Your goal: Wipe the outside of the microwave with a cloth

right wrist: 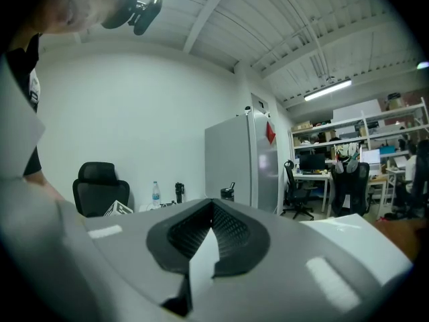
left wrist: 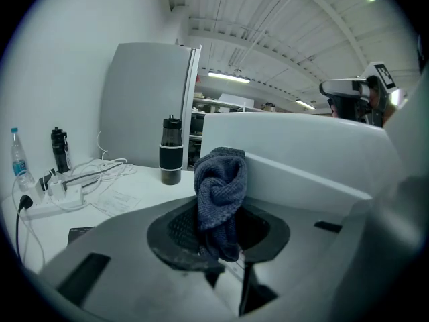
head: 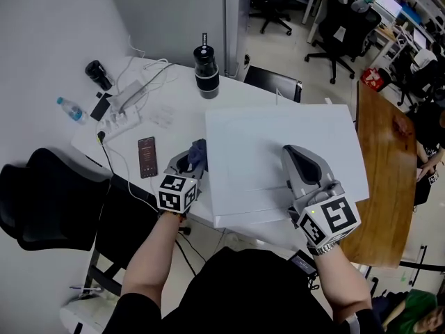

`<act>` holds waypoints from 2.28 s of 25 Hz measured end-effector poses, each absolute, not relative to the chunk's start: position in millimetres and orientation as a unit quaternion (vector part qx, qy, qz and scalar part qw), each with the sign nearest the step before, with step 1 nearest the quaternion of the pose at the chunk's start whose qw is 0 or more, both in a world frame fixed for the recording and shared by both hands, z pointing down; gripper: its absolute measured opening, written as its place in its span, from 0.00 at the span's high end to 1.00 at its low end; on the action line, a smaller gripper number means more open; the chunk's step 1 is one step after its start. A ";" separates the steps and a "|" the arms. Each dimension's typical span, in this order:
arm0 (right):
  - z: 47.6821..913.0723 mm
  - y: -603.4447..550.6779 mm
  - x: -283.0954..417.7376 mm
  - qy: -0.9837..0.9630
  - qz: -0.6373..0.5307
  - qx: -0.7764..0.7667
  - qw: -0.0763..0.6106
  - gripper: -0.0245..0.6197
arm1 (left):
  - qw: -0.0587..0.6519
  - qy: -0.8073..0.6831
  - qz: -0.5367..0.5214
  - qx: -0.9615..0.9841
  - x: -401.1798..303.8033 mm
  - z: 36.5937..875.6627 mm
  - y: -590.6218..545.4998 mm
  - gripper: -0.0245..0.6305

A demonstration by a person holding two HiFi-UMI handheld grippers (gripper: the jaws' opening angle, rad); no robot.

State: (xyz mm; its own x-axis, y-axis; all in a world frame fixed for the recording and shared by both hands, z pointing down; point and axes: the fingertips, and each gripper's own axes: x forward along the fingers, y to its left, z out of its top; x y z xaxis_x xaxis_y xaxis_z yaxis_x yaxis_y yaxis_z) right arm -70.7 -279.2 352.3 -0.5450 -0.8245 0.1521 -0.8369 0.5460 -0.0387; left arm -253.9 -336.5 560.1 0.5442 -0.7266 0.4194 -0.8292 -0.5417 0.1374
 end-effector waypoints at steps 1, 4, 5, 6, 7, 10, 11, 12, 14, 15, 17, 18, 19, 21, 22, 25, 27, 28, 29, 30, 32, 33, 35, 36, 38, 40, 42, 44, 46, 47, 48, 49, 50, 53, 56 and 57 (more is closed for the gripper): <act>353.2 -279.2 -68.6 -0.876 0.054 0.476 0.059 0.96 | 0.163 -0.451 0.159 0.863 -253.9 560.9 -340.5 0.81; 354.8 -279.2 -64.7 -0.874 0.055 0.480 0.060 0.96 | 0.165 -0.455 0.160 0.860 -255.2 563.2 -352.4 0.81; 355.0 -279.2 -63.7 -0.873 0.055 0.481 0.061 0.96 | 0.166 -0.457 0.161 0.859 -255.7 563.6 -356.4 0.81; 355.2 -278.9 -62.4 -0.872 0.054 0.482 0.061 0.96 | 0.167 -0.458 0.161 0.858 -256.1 563.9 -360.1 0.81; 355.3 -278.4 -61.0 -0.872 0.054 0.483 0.062 0.96 | 0.168 -0.460 0.162 0.857 -256.4 564.1 -363.4 0.81; 353.9 -276.7 -56.8 -0.870 0.053 0.486 0.062 0.96 | 0.168 -0.464 0.165 0.854 -257.3 563.4 -373.1 0.81; 353.4 -276.4 -55.6 -0.869 0.052 0.487 0.063 0.96 | 0.168 -0.465 0.165 0.854 -257.7 563.1 -376.7 0.81; 352.9 -276.0 -54.4 -0.869 0.051 0.488 0.064 0.96 | 0.168 -0.466 0.164 0.853 -257.9 562.7 -380.2 0.81; 351.8 -275.2 -52.1 -0.868 0.050 0.491 0.065 0.96 | 0.169 -0.468 0.163 0.852 -257.8 561.1 -386.9 0.81; 351.0 -274.9 -50.9 -0.867 0.049 0.492 0.065 0.96 | 0.170 -0.470 0.162 0.851 -257.9 560.0 -390.0 0.81; 349.4 -274.6 -47.9 -0.866 0.047 0.494 0.066 0.96 | 0.172 -0.474 0.159 0.849 -259.0 557.8 -395.3 0.81; 348.7 -274.6 -46.2 -0.865 0.047 0.495 0.067 0.96 | 0.172 -0.476 0.158 0.848 -260.0 556.4 -397.5 0.81; 348.0 -274.6 -44.7 -0.864 0.046 0.496 0.067 0.96 | 0.173 -0.478 0.156 0.847 -261.3 554.5 -399.2 0.81; 346.8 -273.8 -43.0 -0.865 0.046 0.496 0.066 0.96 | 0.172 -0.483 0.150 0.845 -265.0 548.3 -400.7 0.81; 346.4 -273.1 -42.8 -0.865 0.046 0.495 0.065 0.96 | 0.170 -0.486 0.147 0.845 -267.4 544.0 -400.4 0.81; 345.6 -271.5 -46.7 -0.869 0.046 0.488 0.065 0.96 | 0.160 -0.493 0.135 0.844 -276.4 525.3 -396.5 0.81; 345.3 -271.1 -53.4 -0.875 0.047 0.477 0.066 0.96 | 0.148 -0.495 0.126 0.847 -283.3 508.5 -391.4 0.81; 345.5 -270.9 -57.7 -0.879 0.048 0.469 0.067 0.96 | 0.141 -0.494 0.122 0.849 -286.6 499.1 -387.8 0.81; 345.7 -270.8 -62.4 -0.884 0.049 0.460 0.068 0.95 | 0.132 -0.493 0.117 0.852 -289.3 489.0 -383.5 0.81; 345.6 -270.5 -67.2 -0.889 0.050 0.450 0.069 0.93 | 0.123 -0.491 0.113 0.855 -291.1 478.0 -378.5 0.81; 344.0 -269.2 -76.2 -0.898 0.049 0.431 0.069 0.89 | 0.104 -0.485 0.104 0.862 -291.9 454.5 -366.9 0.81; 342.5 -268.1 -80.8 -0.903 0.047 0.422 0.069 0.87 | 0.095 -0.481 0.099 0.866 -291.4 442.7 -360.5 0.81; 338.5 -265.8 -91.3 -0.911 0.042 0.405 0.068 0.85 | 0.078 -0.472 0.091 0.874 -290.7 420.2 -348.0 0.81; 336.1 -264.7 -97.4 -0.915 0.038 0.396 0.068 0.84 | 0.072 -0.466 0.087 0.877 -290.4 409.9 -341.9 0.81; 331.5 -261.1 -109.5 -0.923 0.031 0.378 0.068 0.81 | 0.060 -0.452 0.081 0.886 -287.7 391.2 -328.7 0.81; 327.1 -255.8 -120.1 -0.930 0.023 0.360 0.067 0.79 | 0.049 -0.434 0.078 0.896 -281.3 374.8 -314.2 0.81; 322.7 -250.5 -129.6 -0.937 0.016 0.342 0.067 0.77 | 0.038 -0.412 0.076 0.907 -272.6 359.5 -300.1 0.81; 319.1 -244.3 -139.3 -0.944 0.009 0.324 0.069 0.74 | 0.031 -0.390 0.070 0.918 -263.5 345.0 -286.0 0.81; 316.5 -236.5 -149.7 -0.950 0.000 0.305 0.072 0.70 | 0.029 -0.366 0.062 0.928 -253.8 332.0 -271.5 0.81; 315.6 -232.6 -154.5 -0.953 -0.004 0.296 0.073 0.69 | 0.028 -0.354 0.058 0.933 -248.6 326.7 -264.6 0.81; 314.6 -228.9 -158.8 -0.955 -0.009 0.286 0.074 0.68 | 0.028 -0.341 0.055 0.938 -243.2 322.1 -258.4 0.81; 313.7 -225.5 -162.7 -0.958 -0.013 0.278 0.075 0.67 | 0.028 -0.328 0.051 0.943 -237.7 318.1 -252.7 0.81; 312.4 -222.2 -166.2 -0.960 -0.016 0.270 0.075 0.65 | 0.030 -0.314 0.048 0.948 -232.4 314.6 -247.4 0.81; 307.2 -212.2 -175.9 -0.964 -0.023 0.253 0.075 0.62 | 0.038 -0.270 0.039 0.961 -219.8 305.6 -231.4 0.81; 300.3 -199.4 -183.1 -0.969 -0.040 0.232 0.076 0.58 | 0.048 -0.218 0.033 0.974 -210.2 297.7 -213.1 0.80; 298.2 -194.0 -185.5 -0.971 -0.049 0.220 0.077 0.57 | 0.052 -0.199 0.032 0.978 -207.5 296.1 -207.2 0.80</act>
State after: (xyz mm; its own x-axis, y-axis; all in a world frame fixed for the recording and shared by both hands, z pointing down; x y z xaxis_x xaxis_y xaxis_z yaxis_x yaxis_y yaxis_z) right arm -185.5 -194.0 298.2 -0.8917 -0.4343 0.1277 -0.4191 0.8986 0.1298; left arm -207.5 -207.2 296.1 0.9186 -0.3863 0.0837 -0.3930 -0.9152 0.0894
